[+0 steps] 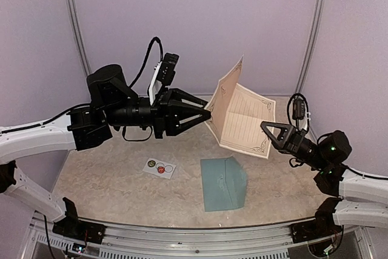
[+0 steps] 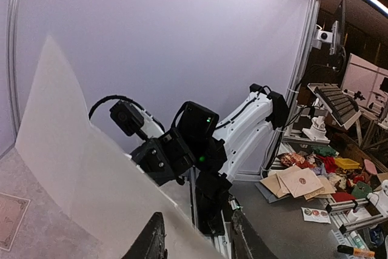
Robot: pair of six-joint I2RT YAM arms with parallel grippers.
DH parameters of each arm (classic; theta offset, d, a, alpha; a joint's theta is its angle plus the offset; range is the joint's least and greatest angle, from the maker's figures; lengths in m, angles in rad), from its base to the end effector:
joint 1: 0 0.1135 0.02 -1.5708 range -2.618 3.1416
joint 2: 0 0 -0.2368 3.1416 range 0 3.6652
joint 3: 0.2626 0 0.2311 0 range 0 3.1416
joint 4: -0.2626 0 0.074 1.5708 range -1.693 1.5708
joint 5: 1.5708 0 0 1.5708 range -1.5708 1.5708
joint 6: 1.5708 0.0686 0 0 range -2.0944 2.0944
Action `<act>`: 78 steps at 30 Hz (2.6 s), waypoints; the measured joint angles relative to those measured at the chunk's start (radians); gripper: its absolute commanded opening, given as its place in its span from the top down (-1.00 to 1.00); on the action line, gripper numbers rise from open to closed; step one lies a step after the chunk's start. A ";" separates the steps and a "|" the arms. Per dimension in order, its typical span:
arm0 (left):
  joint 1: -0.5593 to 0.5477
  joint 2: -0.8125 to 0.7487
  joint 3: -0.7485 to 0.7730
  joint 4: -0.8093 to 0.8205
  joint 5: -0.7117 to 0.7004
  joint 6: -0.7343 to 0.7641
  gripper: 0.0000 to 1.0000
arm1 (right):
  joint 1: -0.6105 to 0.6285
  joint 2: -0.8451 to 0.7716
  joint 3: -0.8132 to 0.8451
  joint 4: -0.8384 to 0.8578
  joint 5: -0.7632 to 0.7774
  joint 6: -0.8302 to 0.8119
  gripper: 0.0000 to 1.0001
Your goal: Place the letter into the envelope and seal it
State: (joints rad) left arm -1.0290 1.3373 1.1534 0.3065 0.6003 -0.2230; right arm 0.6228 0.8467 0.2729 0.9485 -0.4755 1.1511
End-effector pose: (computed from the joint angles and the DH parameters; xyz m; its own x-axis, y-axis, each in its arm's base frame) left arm 0.1345 -0.2986 0.3780 -0.1588 -0.0901 -0.9832 0.9854 -0.0767 -0.1521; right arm 0.1512 0.1473 0.2695 -0.6685 0.5195 -0.5322 -0.6238 -0.0020 0.7816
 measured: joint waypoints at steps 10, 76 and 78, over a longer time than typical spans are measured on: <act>0.103 -0.115 -0.157 0.010 -0.132 -0.077 -0.40 | 0.000 -0.110 0.011 -0.098 0.010 -0.148 1.00; 0.030 0.174 -0.143 0.358 0.082 -0.282 1.00 | 0.019 0.166 0.240 -0.060 -0.239 -0.244 1.00; 0.030 0.173 -0.155 0.357 0.075 -0.282 1.00 | 0.019 0.166 0.240 -0.060 -0.235 -0.242 0.77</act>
State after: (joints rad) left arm -0.9993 1.5105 0.9985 0.6636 0.6754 -0.5049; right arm 0.6415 1.0130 0.5125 0.8883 -0.7109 0.9092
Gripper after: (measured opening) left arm 0.011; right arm 0.004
